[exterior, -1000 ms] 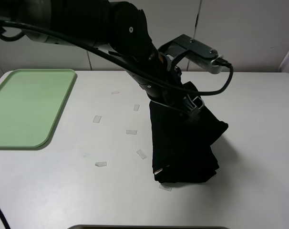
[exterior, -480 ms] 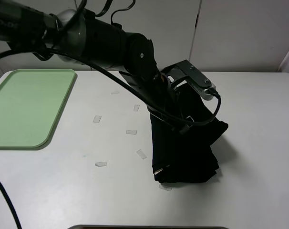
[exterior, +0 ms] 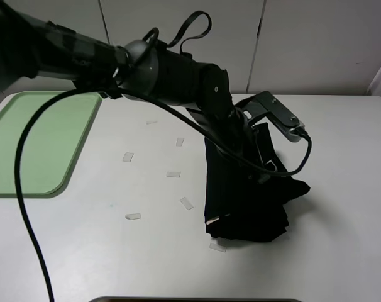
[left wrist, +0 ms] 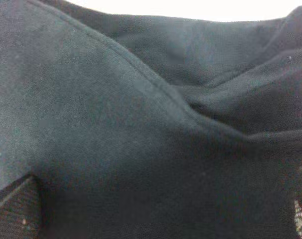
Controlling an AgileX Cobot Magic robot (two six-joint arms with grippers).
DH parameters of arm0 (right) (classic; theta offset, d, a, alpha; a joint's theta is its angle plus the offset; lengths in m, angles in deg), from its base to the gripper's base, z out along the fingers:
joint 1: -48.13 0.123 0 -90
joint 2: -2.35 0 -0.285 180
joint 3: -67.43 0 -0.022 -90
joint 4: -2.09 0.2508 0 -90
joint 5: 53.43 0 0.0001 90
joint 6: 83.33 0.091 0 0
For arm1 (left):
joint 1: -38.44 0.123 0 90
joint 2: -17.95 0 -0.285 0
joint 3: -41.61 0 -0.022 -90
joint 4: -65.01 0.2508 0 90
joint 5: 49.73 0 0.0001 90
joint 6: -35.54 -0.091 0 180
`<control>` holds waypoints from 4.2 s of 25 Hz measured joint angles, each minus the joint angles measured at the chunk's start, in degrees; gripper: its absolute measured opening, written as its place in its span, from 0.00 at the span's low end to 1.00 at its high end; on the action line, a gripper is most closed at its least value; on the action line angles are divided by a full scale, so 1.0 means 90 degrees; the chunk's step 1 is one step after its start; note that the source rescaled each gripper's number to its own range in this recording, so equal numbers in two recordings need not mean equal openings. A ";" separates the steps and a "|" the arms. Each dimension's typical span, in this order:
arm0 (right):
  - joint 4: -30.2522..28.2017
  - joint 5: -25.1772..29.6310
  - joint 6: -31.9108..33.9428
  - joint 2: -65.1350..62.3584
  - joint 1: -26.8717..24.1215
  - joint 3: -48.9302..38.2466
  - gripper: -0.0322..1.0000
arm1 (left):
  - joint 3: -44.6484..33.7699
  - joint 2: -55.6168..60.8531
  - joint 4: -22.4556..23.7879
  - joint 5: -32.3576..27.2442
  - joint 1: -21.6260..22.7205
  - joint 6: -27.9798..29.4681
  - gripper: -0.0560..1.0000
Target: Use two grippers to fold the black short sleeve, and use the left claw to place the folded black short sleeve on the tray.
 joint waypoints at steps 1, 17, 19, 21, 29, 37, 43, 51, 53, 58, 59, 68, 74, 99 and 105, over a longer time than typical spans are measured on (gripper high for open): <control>0.0000 0.0000 0.0000 0.0000 0.0000 0.0000 1.00 | 0.0022 -0.0071 -0.0017 0.0024 -0.0026 -0.0010 1.00; 0.0006 0.0000 0.0000 0.0000 0.0000 0.0000 1.00 | 0.0196 -0.0782 -0.0318 0.0300 -0.0176 -0.0173 1.00; 0.0006 0.0000 0.0000 0.0000 0.0000 0.0000 1.00 | 0.0230 -0.0782 -0.0318 0.0252 -0.0176 -0.0180 1.00; 0.0006 0.0000 0.0000 0.0000 0.0000 0.0000 1.00 | 0.0254 -0.0756 -0.0318 0.0161 -0.0176 -0.0180 1.00; 0.0006 0.0000 0.0000 0.0000 0.0000 0.0000 1.00 | 0.0187 -0.0087 -0.0340 -0.0876 -0.0037 0.0169 1.00; 0.0006 0.0000 0.0000 0.0000 0.0000 0.0000 1.00 | 0.0180 0.0788 -0.0338 -0.1709 0.0454 0.0511 1.00; 0.0006 0.0000 0.0000 0.0000 0.0000 0.0000 1.00 | 0.0175 0.0990 -0.0333 -0.2494 0.0820 0.1545 1.00; 0.0006 0.0000 0.0000 0.0000 0.0000 0.0000 1.00 | 0.0087 0.0990 0.0223 -0.2915 0.0893 0.3287 1.00; 0.0006 0.0000 0.0000 0.0000 0.0000 0.0000 1.00 | -0.0055 0.0956 0.0231 -0.2827 0.0893 0.3621 1.00; 0.0006 0.0000 0.0000 0.0000 0.0000 0.0000 1.00 | -0.0266 0.0660 -0.0026 -0.2352 0.0855 0.3991 1.00; 0.0006 0.0000 0.0000 0.0000 0.0000 0.0000 1.00 | -0.0274 0.0597 -0.0050 -0.2259 0.0815 0.4007 1.00; 0.0006 0.0000 0.0000 0.0000 0.0000 0.0000 1.00 | -0.0274 0.0098 -0.0208 -0.1556 0.0487 0.4401 1.00; 0.0006 0.0000 0.0000 0.0000 0.0000 0.0000 1.00 | -0.0274 -0.0055 -0.0233 -0.1454 0.0438 0.4427 1.00; 0.0006 0.0000 0.0000 0.0000 0.0000 0.0000 1.00 | -0.0274 -0.0128 0.0901 -0.1540 0.0447 0.4427 0.27; 0.0006 0.0000 0.0000 0.0000 0.0000 0.0000 1.00 | -0.0274 0.0276 0.2079 -0.2322 0.0730 0.4427 0.26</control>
